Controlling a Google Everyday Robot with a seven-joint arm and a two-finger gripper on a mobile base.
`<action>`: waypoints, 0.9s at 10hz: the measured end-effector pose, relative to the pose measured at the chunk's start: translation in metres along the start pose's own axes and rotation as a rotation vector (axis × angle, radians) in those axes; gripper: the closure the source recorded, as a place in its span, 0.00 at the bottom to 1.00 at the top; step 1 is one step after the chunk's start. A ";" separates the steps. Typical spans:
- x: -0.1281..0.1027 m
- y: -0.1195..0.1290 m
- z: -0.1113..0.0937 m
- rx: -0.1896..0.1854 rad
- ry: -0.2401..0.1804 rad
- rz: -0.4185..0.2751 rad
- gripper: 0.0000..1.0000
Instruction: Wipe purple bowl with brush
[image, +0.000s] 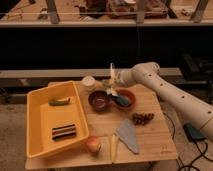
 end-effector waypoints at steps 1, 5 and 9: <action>0.000 0.000 0.000 -0.003 0.000 -0.003 1.00; -0.013 -0.005 0.027 -0.062 0.040 -0.018 1.00; -0.015 -0.015 0.066 -0.073 0.130 -0.012 1.00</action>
